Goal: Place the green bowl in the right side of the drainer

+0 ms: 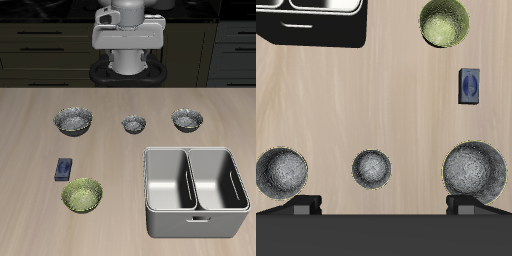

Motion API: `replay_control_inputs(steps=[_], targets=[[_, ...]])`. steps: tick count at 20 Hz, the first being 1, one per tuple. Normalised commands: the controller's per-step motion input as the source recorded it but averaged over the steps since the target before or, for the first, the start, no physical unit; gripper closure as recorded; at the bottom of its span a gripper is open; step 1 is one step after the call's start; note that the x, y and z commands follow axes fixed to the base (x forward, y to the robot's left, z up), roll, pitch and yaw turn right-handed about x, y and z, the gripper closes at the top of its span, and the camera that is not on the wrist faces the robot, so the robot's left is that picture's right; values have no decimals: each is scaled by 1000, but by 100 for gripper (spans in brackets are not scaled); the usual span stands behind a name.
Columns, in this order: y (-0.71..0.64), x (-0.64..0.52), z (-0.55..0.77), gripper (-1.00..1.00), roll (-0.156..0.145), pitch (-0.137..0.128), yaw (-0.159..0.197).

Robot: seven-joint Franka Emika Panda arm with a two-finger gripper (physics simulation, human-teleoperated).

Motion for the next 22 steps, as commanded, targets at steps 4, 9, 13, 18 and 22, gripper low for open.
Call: replay_control_inputs(steps=[4,9,13,18,22], targets=[[-249,249,3,-100,-4,14,1],[-296,235,53,-100,-13,3,-1],[-247,182,61,-100,-12,1,-19],[-292,222,63,-100,-17,3,-1],[-313,185,58,-100,-41,-11,-18]])
